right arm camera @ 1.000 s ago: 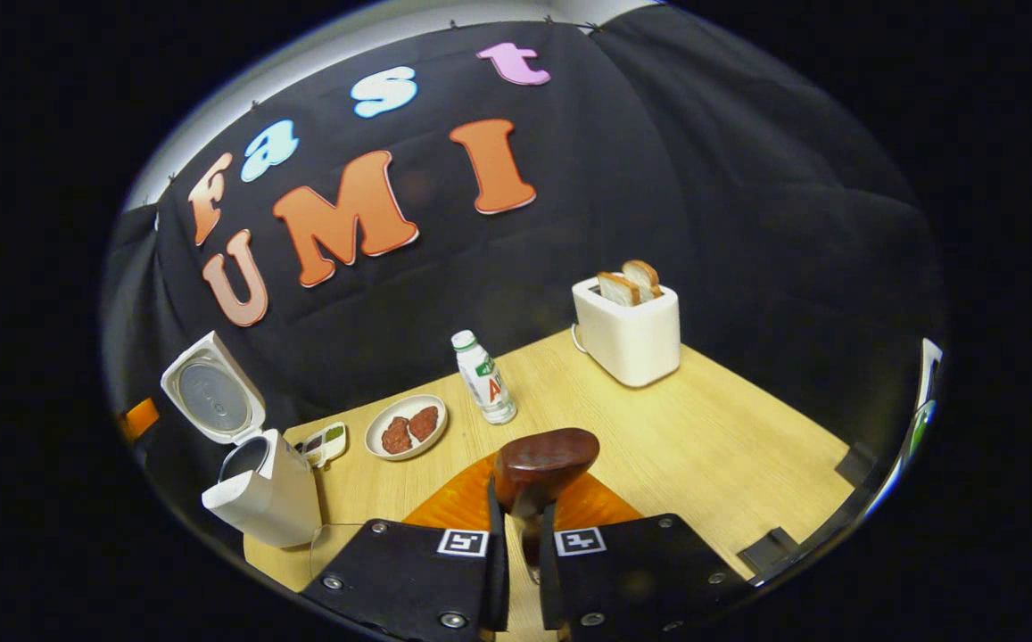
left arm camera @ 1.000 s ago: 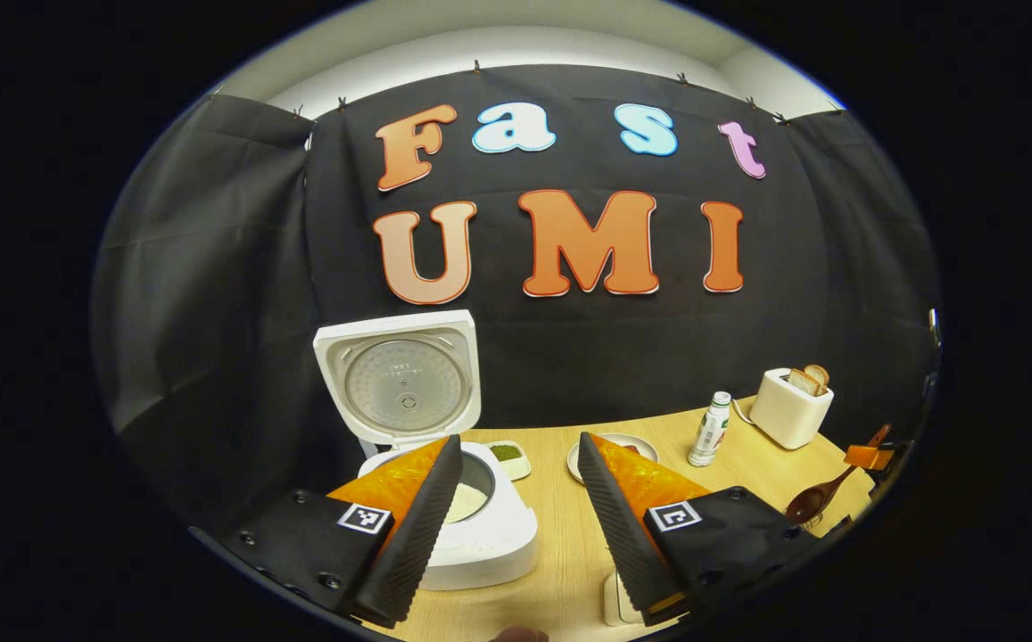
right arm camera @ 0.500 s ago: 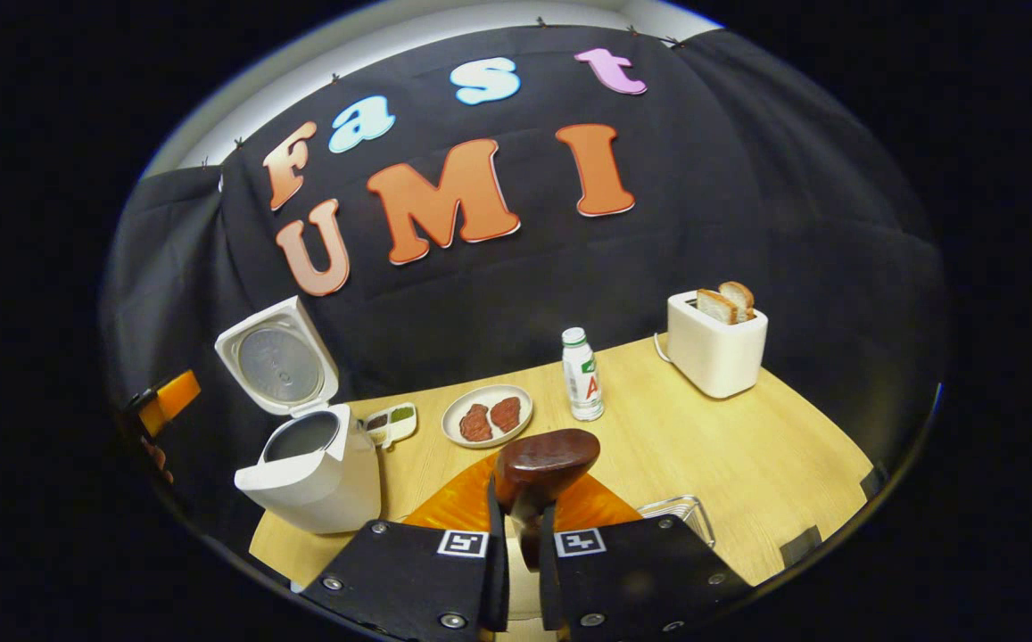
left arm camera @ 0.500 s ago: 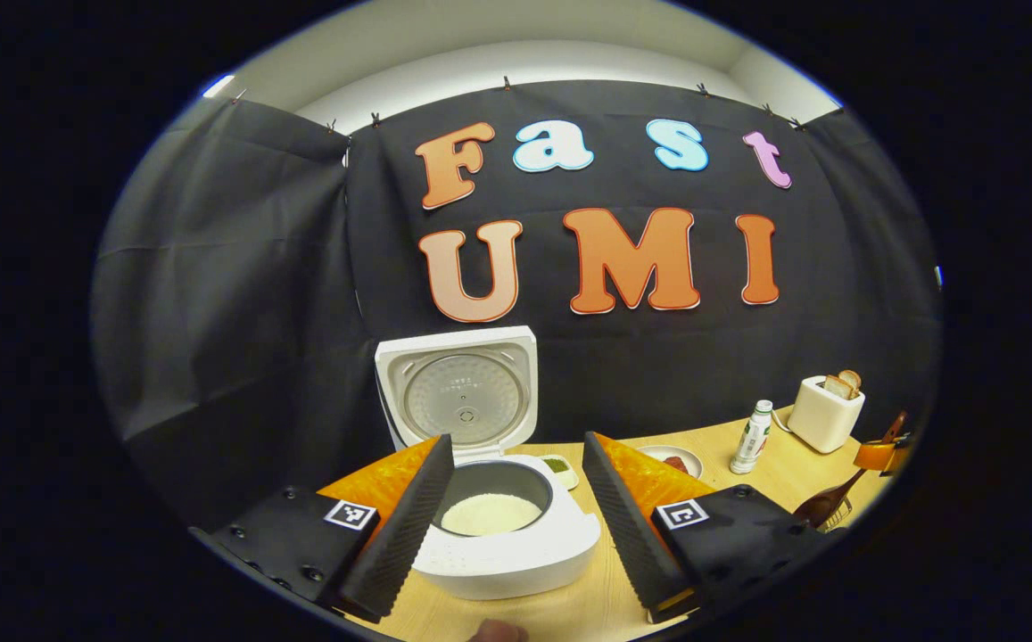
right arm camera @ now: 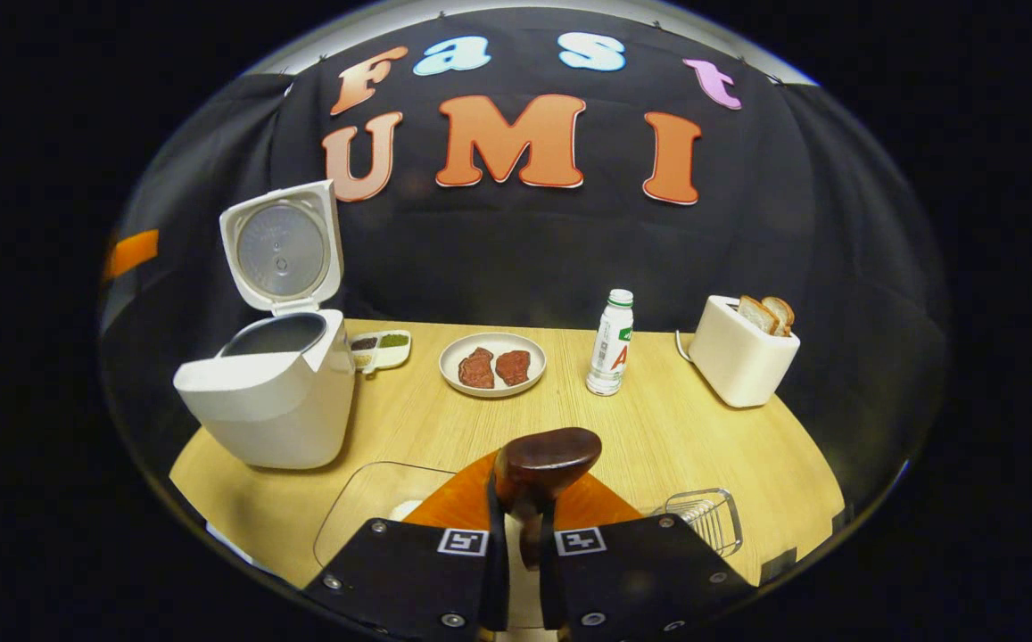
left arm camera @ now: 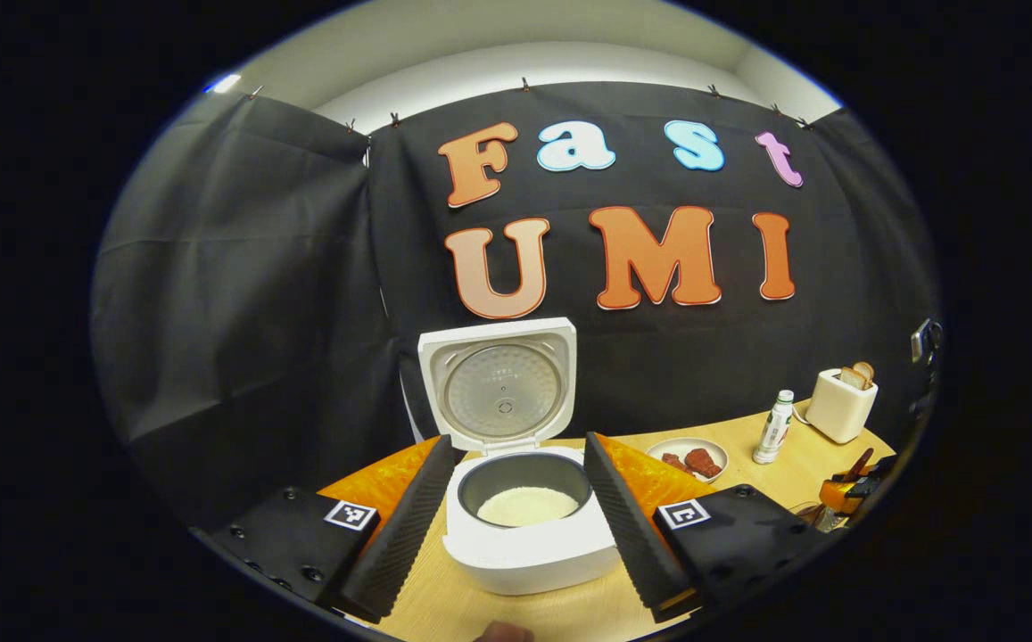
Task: Close the left gripper, press the button to open the rice cooker; take a wooden spoon from the chopstick holder with the right hand, scoop a spoonful of rice and pour it into the rice cooker, then put the wooden spoon back into the chopstick holder.
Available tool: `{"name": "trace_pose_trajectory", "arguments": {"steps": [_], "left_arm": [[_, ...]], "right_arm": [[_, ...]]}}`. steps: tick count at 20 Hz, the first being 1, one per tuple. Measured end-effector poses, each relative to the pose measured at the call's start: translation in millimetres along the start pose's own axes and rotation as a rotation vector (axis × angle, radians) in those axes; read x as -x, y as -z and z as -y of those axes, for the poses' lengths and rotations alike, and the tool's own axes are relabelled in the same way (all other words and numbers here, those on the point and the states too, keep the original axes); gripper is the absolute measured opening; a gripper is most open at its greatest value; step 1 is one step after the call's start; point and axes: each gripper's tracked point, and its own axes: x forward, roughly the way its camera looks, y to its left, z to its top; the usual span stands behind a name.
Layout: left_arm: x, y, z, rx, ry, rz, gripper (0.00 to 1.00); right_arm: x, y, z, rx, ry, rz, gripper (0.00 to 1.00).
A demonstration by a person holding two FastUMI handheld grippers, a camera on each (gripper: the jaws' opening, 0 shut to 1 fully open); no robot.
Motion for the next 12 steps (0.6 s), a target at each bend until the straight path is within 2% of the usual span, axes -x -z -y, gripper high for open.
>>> {"name": "trace_pose_trajectory", "arguments": {"steps": [6, 12], "left_arm": [[-1, 9, -14, 0.010, -0.021, -0.025, 0.98], [-8, 17, -7, 0.000, -0.003, -0.056, 0.98]], "right_arm": [[-15, 18, -18, 0.168, 0.023, 0.042, 0.13], [-11, 37, -32, 0.224, -0.017, 0.052, 0.13]]}}
